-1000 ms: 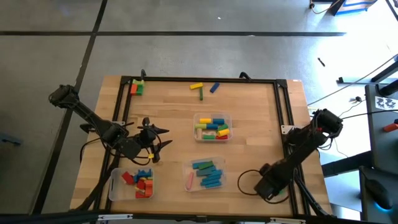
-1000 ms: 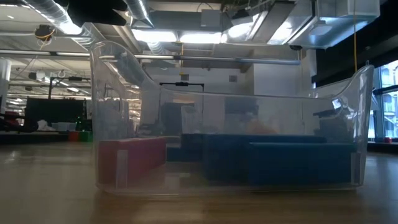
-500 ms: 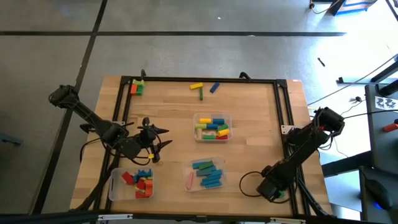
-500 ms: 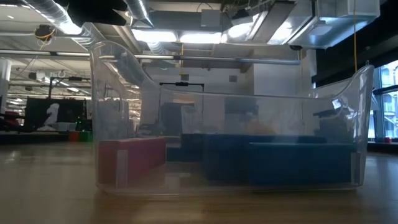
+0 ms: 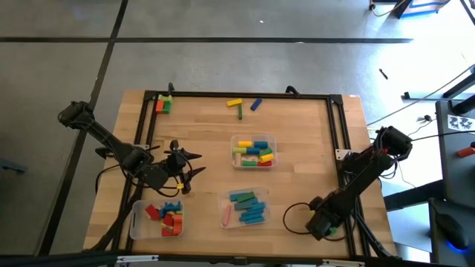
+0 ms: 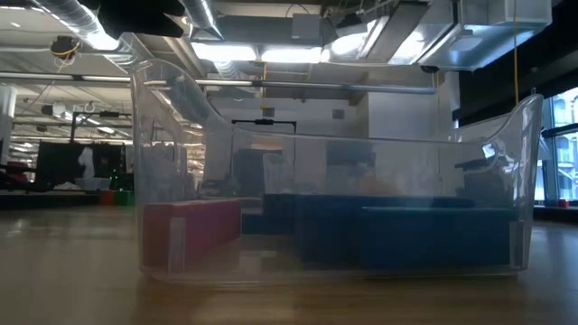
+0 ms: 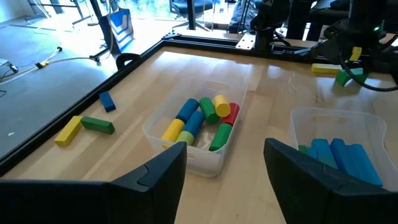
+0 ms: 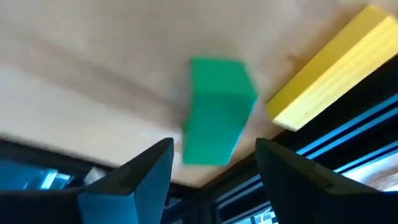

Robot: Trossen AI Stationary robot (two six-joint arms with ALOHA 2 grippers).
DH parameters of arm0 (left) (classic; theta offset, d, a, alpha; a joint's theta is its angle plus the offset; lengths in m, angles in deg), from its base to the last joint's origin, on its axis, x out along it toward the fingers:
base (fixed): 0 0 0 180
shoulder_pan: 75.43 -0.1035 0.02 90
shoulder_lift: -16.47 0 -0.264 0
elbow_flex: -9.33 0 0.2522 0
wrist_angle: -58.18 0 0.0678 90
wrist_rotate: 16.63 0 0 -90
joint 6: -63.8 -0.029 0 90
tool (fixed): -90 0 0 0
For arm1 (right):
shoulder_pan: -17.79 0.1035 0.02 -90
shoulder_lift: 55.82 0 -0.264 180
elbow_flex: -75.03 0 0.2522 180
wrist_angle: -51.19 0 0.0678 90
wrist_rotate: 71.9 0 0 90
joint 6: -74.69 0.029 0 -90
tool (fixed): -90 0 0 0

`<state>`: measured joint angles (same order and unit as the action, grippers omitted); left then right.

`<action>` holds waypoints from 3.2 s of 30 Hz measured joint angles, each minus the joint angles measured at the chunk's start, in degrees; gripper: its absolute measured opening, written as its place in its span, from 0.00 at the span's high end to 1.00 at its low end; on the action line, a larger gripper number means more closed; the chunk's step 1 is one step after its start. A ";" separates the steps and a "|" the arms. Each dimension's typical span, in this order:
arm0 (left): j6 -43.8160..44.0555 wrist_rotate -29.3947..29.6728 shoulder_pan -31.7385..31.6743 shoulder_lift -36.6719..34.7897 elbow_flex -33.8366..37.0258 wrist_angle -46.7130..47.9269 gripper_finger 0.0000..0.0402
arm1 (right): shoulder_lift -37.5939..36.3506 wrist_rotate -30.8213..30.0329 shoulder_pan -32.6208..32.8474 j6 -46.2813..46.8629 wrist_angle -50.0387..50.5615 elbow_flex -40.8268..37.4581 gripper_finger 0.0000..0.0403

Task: Sort blocks by size
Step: Put the green arch block into the bottom left transparent bin, then put the yellow rectangular block into the bottom right transparent bin

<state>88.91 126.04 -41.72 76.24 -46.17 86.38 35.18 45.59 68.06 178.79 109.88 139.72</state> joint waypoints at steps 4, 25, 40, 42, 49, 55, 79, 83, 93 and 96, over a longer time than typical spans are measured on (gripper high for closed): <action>0.00 0.00 0.00 0.00 0.00 0.01 0.48 | 0.04 -0.20 0.03 1.53 -3.51 -3.68 0.42; -0.31 0.00 -0.02 0.00 0.00 -0.02 0.48 | -0.10 -2.29 -4.54 -16.50 -6.37 2.36 0.68; -1.77 0.02 1.56 -0.83 0.00 -0.15 0.48 | 0.10 -39.15 -18.13 -66.18 -21.51 19.04 0.68; -1.82 0.03 2.18 -1.52 0.00 -0.13 0.48 | 1.12 -40.05 -19.64 -72.40 -28.76 19.11 0.68; -2.84 3.42 5.03 -4.04 -0.02 -0.09 0.48 | 8.31 -38.95 -23.75 -86.98 -51.09 19.09 0.67; -2.99 5.04 6.38 -4.76 -0.02 -0.14 0.48 | 16.75 -36.92 -26.20 -94.04 -64.68 22.08 0.67; -4.22 5.07 5.72 -5.55 -0.04 -0.51 0.48 | 53.67 -27.52 -34.09 -98.55 -67.52 69.11 0.67; -4.52 4.92 5.79 -5.79 -0.04 -0.41 0.48 | 58.88 -28.37 -34.22 -98.48 -67.83 73.24 0.65; -4.52 4.92 5.64 -6.01 -0.04 -0.46 0.48 | 61.82 -29.38 -34.17 -95.92 -67.24 74.23 0.39; -4.27 4.94 5.84 -6.01 -0.04 -0.43 0.48 | 60.63 -29.38 -34.17 -96.80 -62.70 74.23 0.33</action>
<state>84.63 130.98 -35.88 70.23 -46.21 85.94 95.81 16.21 33.88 81.99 47.18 213.95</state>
